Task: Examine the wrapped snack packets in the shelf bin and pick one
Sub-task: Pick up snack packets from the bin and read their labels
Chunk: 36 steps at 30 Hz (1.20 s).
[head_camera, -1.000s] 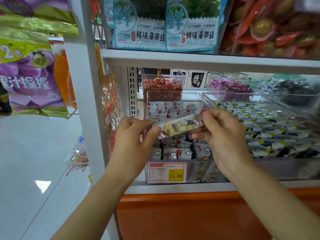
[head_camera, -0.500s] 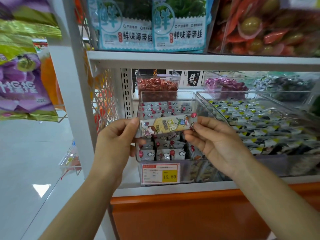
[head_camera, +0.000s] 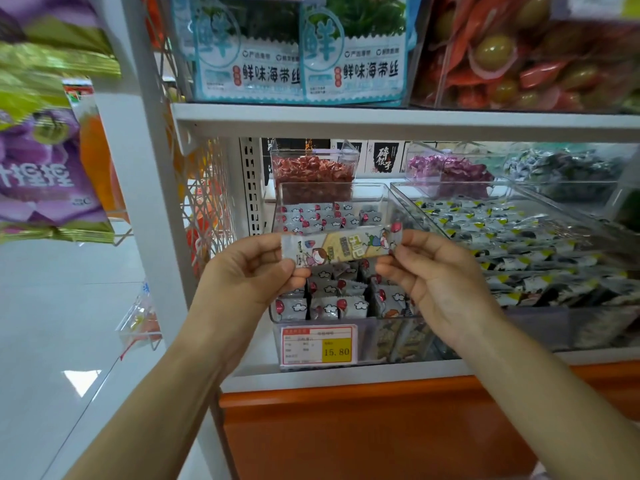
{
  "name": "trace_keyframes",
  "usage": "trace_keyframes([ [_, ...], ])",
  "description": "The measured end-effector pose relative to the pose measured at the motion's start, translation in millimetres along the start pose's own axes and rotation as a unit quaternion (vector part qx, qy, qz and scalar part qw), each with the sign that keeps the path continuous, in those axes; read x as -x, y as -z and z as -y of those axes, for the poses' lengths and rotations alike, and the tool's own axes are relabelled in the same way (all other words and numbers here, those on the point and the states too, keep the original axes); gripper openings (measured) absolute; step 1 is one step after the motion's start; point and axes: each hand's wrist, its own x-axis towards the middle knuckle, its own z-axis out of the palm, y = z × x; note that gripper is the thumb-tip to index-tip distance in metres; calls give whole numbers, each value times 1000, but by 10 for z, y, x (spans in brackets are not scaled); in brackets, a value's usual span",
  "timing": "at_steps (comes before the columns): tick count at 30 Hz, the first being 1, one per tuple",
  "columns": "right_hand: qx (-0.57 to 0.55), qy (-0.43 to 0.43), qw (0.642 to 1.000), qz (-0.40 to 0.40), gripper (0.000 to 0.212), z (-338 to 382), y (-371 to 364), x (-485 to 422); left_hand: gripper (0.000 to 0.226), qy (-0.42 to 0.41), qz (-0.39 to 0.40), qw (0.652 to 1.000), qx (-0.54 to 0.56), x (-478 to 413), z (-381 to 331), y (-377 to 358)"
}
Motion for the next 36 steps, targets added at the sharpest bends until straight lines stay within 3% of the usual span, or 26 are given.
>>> trace_keyframes([
  [5, 155, 115, 981, 12, 22, -6, 14, 14, 19, 32, 44, 997, 55, 2, -33, 21],
  [9, 208, 155, 965, 27, 29, -9, -26, 37, 30, 4, 50, 998, -40, 12, -57, 24],
  [12, 202, 158, 966, 31, 38, -19, -56, 49, 30, -5, 29, 998, -57, 6, -52, 23],
  [14, 157, 145, 975, 63, 29, -10, -66, 68, 31, -14, 20, 997, -69, 1, -52, 27],
  [19, 296, 204, 928, 95, 16, -7, -74, 115, 28, -30, 29, 997, -70, 21, -68, -21],
  [23, 276, 202, 937, 76, 12, 10, -70, 108, 24, -37, 42, 995, -88, 37, -71, -30],
  [27, 283, 194, 937, 64, 20, 22, -50, 80, 28, -50, 47, 983, -168, 57, -80, -45],
  [31, 334, 227, 913, 62, 18, 26, -52, 86, 18, -91, 18, 949, -301, 66, -85, -76],
  [36, 359, 230, 900, 90, 12, 13, -79, 99, 8, -101, 21, 940, -325, 64, -117, -89],
])
